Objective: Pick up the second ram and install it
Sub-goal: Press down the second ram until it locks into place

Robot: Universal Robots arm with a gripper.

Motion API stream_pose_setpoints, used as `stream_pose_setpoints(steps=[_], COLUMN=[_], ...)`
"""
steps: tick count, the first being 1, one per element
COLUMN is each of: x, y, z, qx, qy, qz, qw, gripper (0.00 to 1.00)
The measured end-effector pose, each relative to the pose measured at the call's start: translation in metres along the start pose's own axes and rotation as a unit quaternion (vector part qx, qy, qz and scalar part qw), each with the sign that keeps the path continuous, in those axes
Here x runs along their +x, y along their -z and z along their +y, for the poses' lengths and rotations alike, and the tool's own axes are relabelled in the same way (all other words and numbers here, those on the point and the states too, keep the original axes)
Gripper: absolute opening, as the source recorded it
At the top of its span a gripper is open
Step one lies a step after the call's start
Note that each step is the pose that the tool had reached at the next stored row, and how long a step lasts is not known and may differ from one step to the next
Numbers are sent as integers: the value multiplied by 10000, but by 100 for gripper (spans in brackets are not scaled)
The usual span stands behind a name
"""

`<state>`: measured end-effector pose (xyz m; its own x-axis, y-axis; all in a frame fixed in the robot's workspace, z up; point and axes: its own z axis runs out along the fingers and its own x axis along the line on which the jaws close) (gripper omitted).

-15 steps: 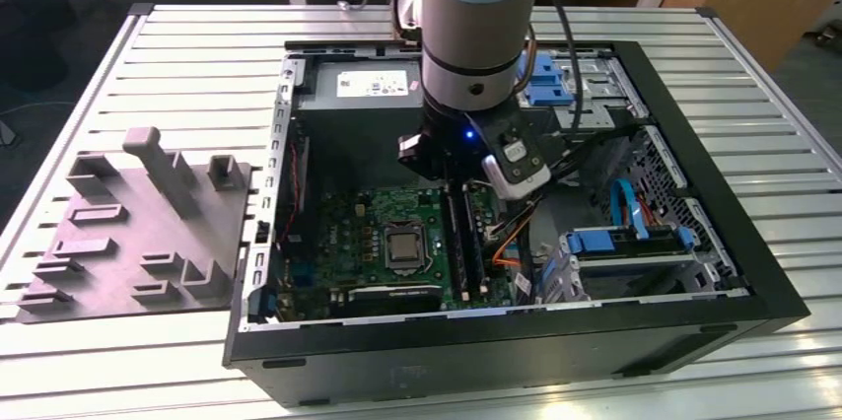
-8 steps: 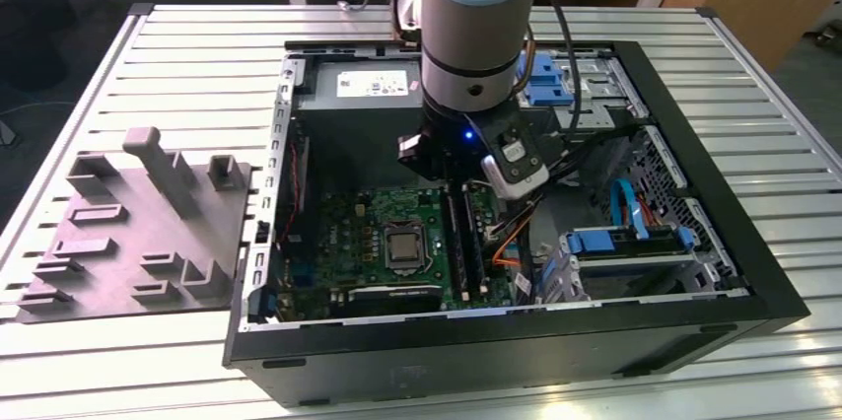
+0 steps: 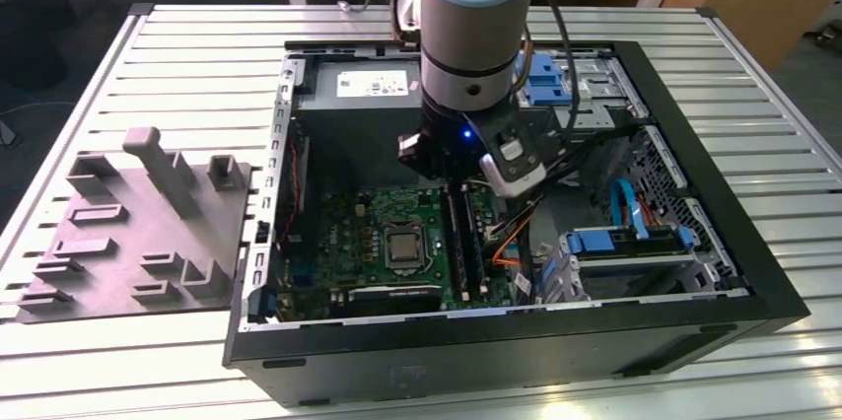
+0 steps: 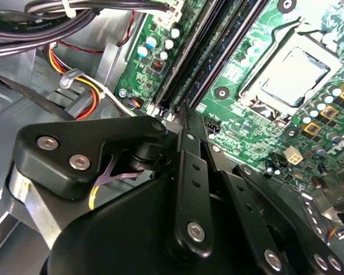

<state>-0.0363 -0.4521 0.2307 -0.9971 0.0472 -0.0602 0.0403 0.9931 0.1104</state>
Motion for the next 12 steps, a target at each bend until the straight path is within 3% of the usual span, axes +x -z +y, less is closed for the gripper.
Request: stream_pose_setpoints(steps=[12], x=[5], y=[-46], z=[-4], qx=[1], qy=[0], qz=[0], qw=[10000], gripper=[10])
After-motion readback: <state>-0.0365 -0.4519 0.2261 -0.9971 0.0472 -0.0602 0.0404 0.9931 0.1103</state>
